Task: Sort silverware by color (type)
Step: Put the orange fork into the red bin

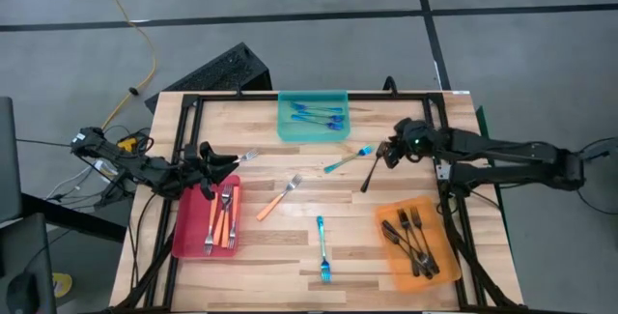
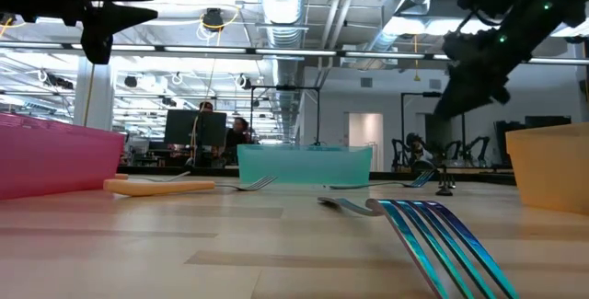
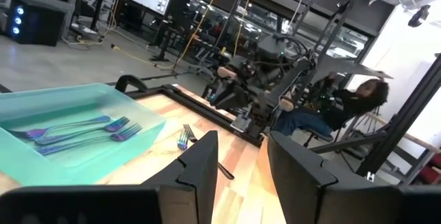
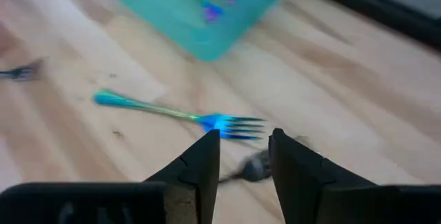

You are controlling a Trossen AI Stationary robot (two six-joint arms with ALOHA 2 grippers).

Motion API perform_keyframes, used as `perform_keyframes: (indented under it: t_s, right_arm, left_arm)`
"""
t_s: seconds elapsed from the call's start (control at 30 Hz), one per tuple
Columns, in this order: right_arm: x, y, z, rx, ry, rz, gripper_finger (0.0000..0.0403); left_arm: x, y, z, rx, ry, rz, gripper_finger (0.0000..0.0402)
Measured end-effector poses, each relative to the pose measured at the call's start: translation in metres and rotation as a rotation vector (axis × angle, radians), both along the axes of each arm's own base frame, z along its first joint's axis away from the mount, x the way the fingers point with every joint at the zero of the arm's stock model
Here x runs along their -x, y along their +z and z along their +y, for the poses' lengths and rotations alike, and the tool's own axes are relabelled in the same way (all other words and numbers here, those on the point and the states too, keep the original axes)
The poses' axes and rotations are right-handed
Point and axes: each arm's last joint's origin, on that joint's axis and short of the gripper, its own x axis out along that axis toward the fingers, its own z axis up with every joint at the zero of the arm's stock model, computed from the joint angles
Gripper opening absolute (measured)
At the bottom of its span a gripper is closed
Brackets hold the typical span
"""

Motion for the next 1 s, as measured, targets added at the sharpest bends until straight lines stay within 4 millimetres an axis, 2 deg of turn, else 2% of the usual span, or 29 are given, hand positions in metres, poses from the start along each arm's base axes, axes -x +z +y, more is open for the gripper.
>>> perform_keyframes:
  t_s: [0.17, 0.33, 0.67, 0.87, 1.0]
  right_arm:
    - [-0.022, -0.011, 0.011, 0.006, 0.105, -0.091, 0.0147]
    - [-0.048, -0.013, 0.019, 0.036, 0.178, -0.2, 0.0147]
    - [-0.104, -0.026, 0.036, 0.229, 0.357, -0.41, 0.0147]
    - [-0.144, -0.029, 0.039, 0.31, 0.429, -0.38, 0.0147]
    - [-0.174, -0.028, 0.041, 0.331, 0.551, -0.367, 0.0147]
  left_arm:
    - [0.0, -0.002, 0.0, -0.006, 0.004, 0.016, 0.0112]
    - [0.0, -0.002, 0.0, -0.008, 0.004, 0.02, 0.0112]
    - [0.0, -0.002, 0.0, -0.007, 0.003, 0.019, 0.0112]
    - [0.0, -0.002, 0.0, -0.006, 0.003, 0.019, 0.0112]
    - [0.0, -0.002, 0.0, -0.006, 0.003, 0.019, 0.0112]
